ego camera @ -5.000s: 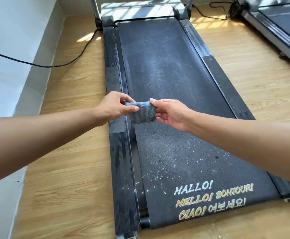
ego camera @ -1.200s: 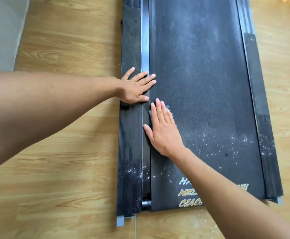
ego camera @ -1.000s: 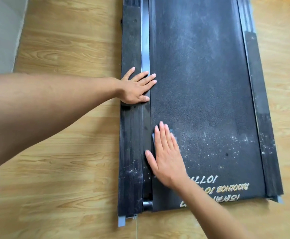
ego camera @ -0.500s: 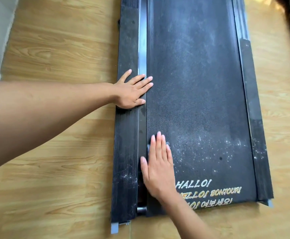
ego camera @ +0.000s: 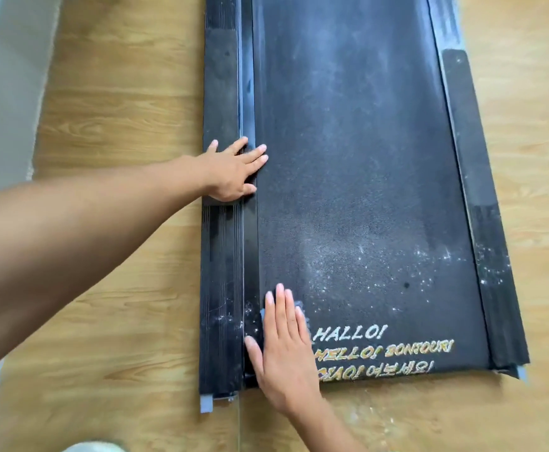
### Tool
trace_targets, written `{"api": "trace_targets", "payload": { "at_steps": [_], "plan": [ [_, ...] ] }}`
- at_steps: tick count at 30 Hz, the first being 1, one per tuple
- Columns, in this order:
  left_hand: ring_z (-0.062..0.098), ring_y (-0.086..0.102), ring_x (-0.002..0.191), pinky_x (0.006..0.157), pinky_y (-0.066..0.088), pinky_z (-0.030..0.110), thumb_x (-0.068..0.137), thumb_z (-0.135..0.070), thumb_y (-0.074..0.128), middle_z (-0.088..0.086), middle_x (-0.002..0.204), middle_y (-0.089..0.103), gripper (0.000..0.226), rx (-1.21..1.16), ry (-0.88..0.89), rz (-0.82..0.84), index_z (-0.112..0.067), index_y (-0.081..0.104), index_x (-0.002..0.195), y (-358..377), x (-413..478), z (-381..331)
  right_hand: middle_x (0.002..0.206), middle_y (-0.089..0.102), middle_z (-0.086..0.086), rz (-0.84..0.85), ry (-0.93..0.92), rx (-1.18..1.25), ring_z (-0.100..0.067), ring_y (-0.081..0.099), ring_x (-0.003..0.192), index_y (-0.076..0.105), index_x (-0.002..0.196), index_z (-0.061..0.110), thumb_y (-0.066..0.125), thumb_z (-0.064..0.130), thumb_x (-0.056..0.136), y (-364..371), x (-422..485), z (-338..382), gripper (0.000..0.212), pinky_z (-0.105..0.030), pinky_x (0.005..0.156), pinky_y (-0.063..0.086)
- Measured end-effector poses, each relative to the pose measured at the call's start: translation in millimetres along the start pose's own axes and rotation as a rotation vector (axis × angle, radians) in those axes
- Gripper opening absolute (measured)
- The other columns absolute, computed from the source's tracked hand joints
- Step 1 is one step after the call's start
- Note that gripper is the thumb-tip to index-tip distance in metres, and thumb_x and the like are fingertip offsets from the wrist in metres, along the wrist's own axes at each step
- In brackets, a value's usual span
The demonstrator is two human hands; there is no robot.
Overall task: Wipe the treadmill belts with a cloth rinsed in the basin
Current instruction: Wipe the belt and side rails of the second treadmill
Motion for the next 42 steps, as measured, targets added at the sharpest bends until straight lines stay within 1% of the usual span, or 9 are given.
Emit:
{"api": "trace_targets", "payload": {
  "at_steps": [4, 7, 10, 14, 18, 22, 28, 38, 42],
  "plan": [
    [0.044, -0.009, 0.159, 0.119, 0.031, 0.062, 0.111, -0.045, 0.039, -0.001, 0.167, -0.037, 0.071, 0.011, -0.107, -0.027, -0.038, -0.006, 0.166, 16.7, -25.3, -14.4, 0.175, -0.002, -0.013, -0.081, -0.001, 0.001, -0.025, -0.003, 0.163, 0.012, 0.167, 0.007, 0.031, 0.049, 0.109, -25.7, 98.4, -14.6, 0.074, -0.045, 0.129, 0.013],
    [0.042, -0.017, 0.159, 0.125, 0.022, 0.065, 0.11, -0.046, 0.031, 0.0, 0.164, -0.042, 0.073, 0.03, -0.091, 0.067, -0.039, -0.022, 0.159, 37.5, -36.8, -22.0, 0.175, 0.003, -0.016, -0.124, 0.004, -0.007, -0.028, 0.002, 0.162, 0.013, 0.166, 0.004, 0.032, 0.049, 0.109, -55.4, 180.3, -28.3, 0.075, -0.047, 0.13, 0.013],
    [0.038, -0.018, 0.159, 0.13, 0.002, 0.056, 0.113, -0.041, 0.034, 0.007, 0.169, -0.033, 0.076, 0.028, -0.096, 0.208, -0.02, -0.018, 0.164, 22.9, -42.7, -29.7, 0.174, 0.007, -0.017, -0.147, -0.052, -0.032, -0.028, 0.006, 0.162, 0.015, 0.166, 0.004, 0.031, 0.052, 0.108, -71.4, 226.8, -33.2, 0.076, -0.047, 0.13, 0.013],
    [0.035, -0.003, 0.162, 0.129, 0.014, 0.052, 0.111, -0.039, 0.045, 0.008, 0.172, -0.025, 0.086, -0.073, -0.15, 0.261, -0.007, -0.016, 0.164, 0.2, -48.7, -19.9, 0.174, 0.006, -0.017, -0.145, -0.054, -0.068, -0.028, 0.005, 0.162, 0.014, 0.166, 0.005, 0.026, 0.053, 0.108, -68.6, 233.7, -34.7, 0.076, -0.046, 0.13, 0.011],
    [0.023, -0.012, 0.162, 0.123, 0.016, 0.071, 0.113, -0.035, 0.033, -0.002, 0.175, -0.016, 0.067, -0.189, -0.1, -0.044, -0.017, -0.002, 0.167, 8.6, -33.8, -9.7, 0.175, 0.002, -0.016, -0.154, -0.03, -0.077, -0.028, 0.002, 0.162, 0.009, 0.166, 0.005, 0.022, 0.053, 0.109, -69.2, 234.0, -33.5, 0.076, -0.046, 0.131, 0.009],
    [0.018, -0.019, 0.16, 0.119, -0.011, 0.073, 0.111, -0.049, 0.023, -0.013, 0.175, -0.009, 0.058, -0.404, -0.241, -0.338, -0.039, 0.008, 0.166, 39.7, -15.7, -23.4, 0.175, -0.003, -0.014, -0.137, -0.051, -0.044, -0.026, -0.005, 0.162, 0.006, 0.167, 0.006, 0.026, 0.053, 0.109, -54.2, 171.8, -25.0, 0.077, -0.045, 0.131, 0.008],
    [0.023, 0.001, 0.163, 0.122, 0.004, 0.073, 0.11, -0.051, 0.02, -0.008, 0.174, 0.018, 0.056, -0.244, -0.347, -0.618, -0.039, 0.026, 0.164, 52.7, -10.6, -30.0, 0.175, 0.005, -0.014, -0.011, 0.018, -0.079, -0.029, 0.011, 0.162, 0.023, 0.164, 0.004, 0.042, 0.053, 0.105, -0.4, -22.8, -11.3, 0.079, -0.047, 0.122, 0.026],
    [0.025, 0.004, 0.163, 0.121, 0.006, 0.076, 0.108, -0.039, 0.033, -0.004, 0.175, 0.018, 0.057, -0.214, -0.345, -0.736, -0.036, 0.025, 0.165, 59.0, -4.3, -32.8, 0.176, 0.002, -0.012, -0.172, 0.246, -0.056, -0.024, 0.001, 0.163, 0.01, 0.167, 0.007, 0.023, 0.063, 0.106, -88.4, 248.7, -70.7, 0.083, -0.045, 0.13, 0.008],
    [0.024, 0.005, 0.163, 0.121, 0.008, 0.075, 0.107, -0.039, 0.036, -0.004, 0.174, 0.02, 0.057, -0.24, -0.358, -0.733, -0.036, 0.028, 0.164, 59.2, -9.6, -35.0, 0.175, -0.003, -0.012, -0.102, 0.146, -0.049, -0.025, -0.005, 0.162, 0.005, 0.167, 0.007, 0.029, 0.062, 0.107, -79.1, 199.3, -75.2, 0.085, -0.045, 0.131, 0.008]
  ]
}}
Point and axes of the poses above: each hand's wrist, its own x-axis towards the middle knuckle, its own y-axis out of the palm, z = x × y, the point moved 5 cm from there along x, towards the middle knuckle
